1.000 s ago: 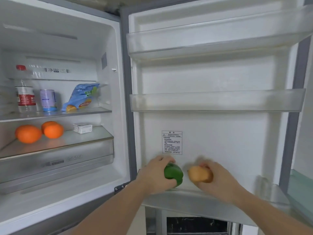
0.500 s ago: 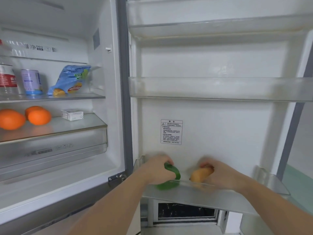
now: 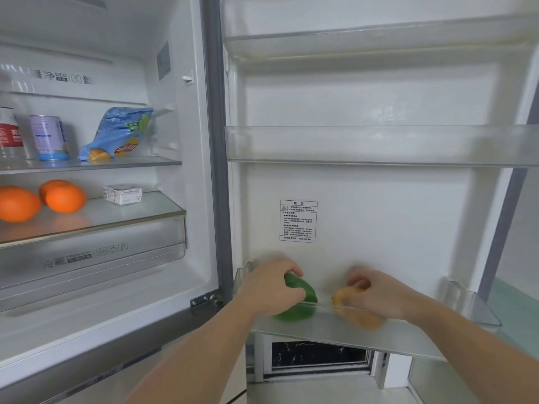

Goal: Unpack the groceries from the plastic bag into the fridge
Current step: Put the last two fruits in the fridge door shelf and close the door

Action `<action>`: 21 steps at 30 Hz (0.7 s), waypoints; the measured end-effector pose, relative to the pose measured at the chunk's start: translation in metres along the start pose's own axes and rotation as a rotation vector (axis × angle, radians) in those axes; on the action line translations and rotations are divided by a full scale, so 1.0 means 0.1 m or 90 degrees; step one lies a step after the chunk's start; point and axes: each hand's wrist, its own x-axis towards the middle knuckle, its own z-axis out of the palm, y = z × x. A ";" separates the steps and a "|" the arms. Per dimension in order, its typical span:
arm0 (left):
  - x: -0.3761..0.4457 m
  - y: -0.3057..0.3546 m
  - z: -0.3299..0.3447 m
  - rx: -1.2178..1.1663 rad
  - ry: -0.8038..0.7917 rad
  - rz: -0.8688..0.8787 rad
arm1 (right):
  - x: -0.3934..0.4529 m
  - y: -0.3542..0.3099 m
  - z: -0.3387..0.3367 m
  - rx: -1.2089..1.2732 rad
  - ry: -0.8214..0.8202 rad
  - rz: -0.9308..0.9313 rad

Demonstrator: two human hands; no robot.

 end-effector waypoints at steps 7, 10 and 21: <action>-0.09 -0.03 -0.02 0.004 0.025 0.044 | -0.15 -0.10 0.05 -0.046 0.052 0.010; -0.18 -0.02 -0.07 -0.003 0.041 0.054 | -0.21 -0.11 0.09 -0.061 0.089 0.008; -0.61 -0.10 -0.29 0.010 0.053 0.074 | -0.69 -0.28 0.22 -0.073 0.236 -0.069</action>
